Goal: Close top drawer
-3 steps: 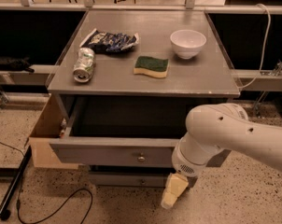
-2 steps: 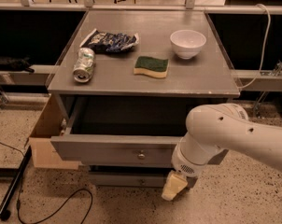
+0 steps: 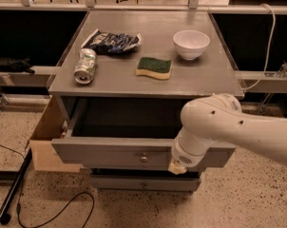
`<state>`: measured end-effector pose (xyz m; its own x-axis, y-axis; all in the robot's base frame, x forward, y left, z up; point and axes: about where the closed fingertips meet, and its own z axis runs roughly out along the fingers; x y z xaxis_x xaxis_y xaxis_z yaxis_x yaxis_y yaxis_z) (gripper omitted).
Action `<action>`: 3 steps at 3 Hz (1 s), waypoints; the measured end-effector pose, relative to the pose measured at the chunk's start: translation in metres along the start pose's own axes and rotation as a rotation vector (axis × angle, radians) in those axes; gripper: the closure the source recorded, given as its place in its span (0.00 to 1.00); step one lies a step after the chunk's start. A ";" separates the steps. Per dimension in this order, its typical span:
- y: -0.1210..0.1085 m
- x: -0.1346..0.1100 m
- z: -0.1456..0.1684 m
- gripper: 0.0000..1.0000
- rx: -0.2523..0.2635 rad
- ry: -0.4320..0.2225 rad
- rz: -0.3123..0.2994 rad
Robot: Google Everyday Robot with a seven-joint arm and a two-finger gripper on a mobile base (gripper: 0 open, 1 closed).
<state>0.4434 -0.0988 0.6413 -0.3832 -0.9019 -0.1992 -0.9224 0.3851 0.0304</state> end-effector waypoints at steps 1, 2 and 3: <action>-0.048 -0.004 0.001 1.00 0.074 0.047 0.022; -0.047 -0.004 0.001 0.96 0.074 0.047 0.022; -0.047 -0.004 0.001 0.73 0.074 0.047 0.022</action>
Offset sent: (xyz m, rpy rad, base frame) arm 0.0456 -0.0142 -0.0013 -0.0703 -0.0446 -0.0347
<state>0.4882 -0.1131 0.6400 -0.4064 -0.9007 -0.1533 -0.9083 0.4164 -0.0387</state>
